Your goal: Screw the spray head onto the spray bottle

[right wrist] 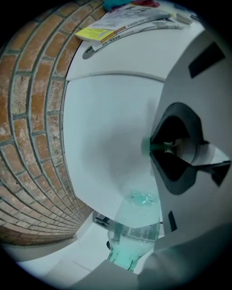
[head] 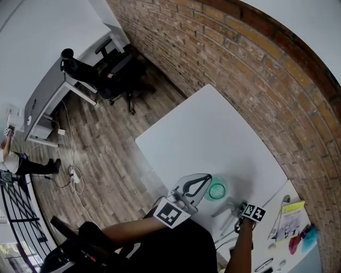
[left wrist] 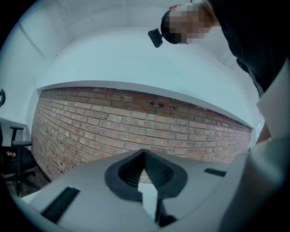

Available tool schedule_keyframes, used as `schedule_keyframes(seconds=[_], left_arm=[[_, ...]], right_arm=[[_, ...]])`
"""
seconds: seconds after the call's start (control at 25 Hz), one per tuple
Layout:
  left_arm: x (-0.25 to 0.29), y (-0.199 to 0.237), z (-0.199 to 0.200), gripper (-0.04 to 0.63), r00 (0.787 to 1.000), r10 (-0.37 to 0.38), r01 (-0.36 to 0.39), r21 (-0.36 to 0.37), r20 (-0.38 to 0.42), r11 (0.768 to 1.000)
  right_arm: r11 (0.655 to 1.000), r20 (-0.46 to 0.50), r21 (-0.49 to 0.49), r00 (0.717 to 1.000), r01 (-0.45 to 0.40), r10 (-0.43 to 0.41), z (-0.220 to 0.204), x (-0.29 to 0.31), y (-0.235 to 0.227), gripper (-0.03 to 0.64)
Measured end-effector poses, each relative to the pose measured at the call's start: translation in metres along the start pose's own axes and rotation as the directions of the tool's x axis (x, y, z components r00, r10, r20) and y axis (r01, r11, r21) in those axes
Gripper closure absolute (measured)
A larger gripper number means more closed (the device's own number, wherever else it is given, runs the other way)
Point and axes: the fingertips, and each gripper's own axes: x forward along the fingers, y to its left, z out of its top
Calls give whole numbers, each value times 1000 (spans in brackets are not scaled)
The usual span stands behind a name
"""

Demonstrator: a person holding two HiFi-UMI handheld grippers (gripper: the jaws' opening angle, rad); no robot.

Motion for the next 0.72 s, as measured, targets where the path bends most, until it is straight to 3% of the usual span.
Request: schedule_keyframes(seconds=[0.72], left_arm=[[-18,-17,12,594,998,-50,49,9,33,999]], right_arm=[[997,168,-12,982,-80,81,-24,-45,11,551]])
